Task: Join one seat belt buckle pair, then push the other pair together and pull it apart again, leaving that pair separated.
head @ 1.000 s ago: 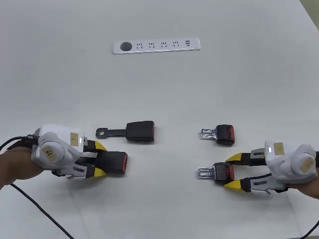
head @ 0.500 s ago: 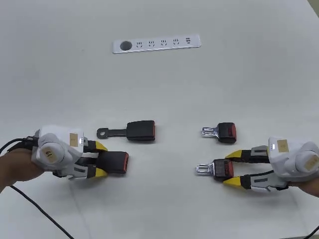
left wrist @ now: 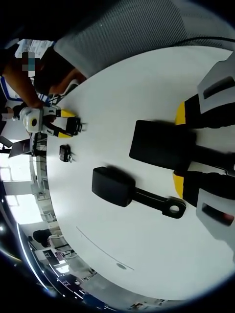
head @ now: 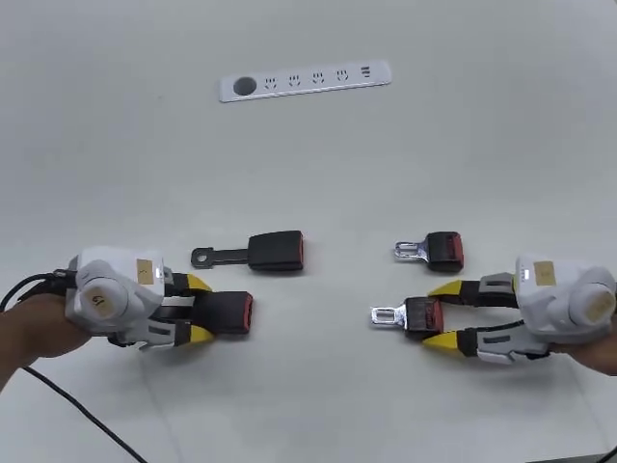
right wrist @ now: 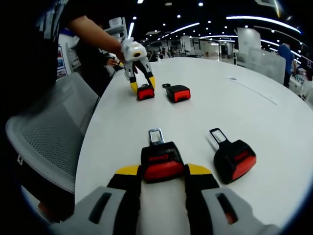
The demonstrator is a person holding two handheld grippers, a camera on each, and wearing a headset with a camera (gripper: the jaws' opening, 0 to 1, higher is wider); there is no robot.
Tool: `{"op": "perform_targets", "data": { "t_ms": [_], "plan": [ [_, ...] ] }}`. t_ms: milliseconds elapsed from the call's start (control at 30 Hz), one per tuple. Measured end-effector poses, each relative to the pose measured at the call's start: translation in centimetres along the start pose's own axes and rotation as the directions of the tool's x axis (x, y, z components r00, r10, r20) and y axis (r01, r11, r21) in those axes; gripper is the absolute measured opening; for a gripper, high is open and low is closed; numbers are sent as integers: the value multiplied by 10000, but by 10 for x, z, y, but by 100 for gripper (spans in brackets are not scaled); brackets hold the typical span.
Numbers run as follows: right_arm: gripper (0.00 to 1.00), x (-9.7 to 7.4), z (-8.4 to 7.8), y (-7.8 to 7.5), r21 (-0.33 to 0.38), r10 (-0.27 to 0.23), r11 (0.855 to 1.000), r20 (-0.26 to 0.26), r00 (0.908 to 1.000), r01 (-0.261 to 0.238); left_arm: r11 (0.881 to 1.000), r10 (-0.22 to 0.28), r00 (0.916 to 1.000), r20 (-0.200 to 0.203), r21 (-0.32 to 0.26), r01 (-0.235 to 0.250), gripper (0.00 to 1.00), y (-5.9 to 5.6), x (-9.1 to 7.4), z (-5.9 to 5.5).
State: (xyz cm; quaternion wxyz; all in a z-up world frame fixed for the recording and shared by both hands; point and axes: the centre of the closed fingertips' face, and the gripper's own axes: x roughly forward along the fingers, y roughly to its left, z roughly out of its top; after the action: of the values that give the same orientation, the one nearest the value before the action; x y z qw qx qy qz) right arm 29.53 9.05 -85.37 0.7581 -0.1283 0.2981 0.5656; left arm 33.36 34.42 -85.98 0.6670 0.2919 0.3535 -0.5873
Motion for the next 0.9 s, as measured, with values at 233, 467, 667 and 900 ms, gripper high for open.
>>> {"op": "perform_targets", "data": {
  "t_ms": [233, 467, 667, 900],
  "plan": [
    [36, 11, 6, 0, 27, 19, 10000, 401, 9992, -20, 10000, -4, 9999, -109, -18, 4, 35, 0, 0, 0],
    [36, 22, 15, 7, 6, 135, 9999, 750, 9971, -135, 10000, 5, 9998, -175, -58, -6, 35, 0, 0, 0],
    [36, 29, 23, 8, -2, 241, 9997, 927, 9954, -242, 10000, -2, 9997, -227, -81, 0, 35, 0, 0, 0],
    [36, 38, 30, 8, 41, 303, 9995, 1284, 9913, -311, 9999, 8, 9997, -258, -108, -11, 35, 0, 0, 1]
  ]
}}
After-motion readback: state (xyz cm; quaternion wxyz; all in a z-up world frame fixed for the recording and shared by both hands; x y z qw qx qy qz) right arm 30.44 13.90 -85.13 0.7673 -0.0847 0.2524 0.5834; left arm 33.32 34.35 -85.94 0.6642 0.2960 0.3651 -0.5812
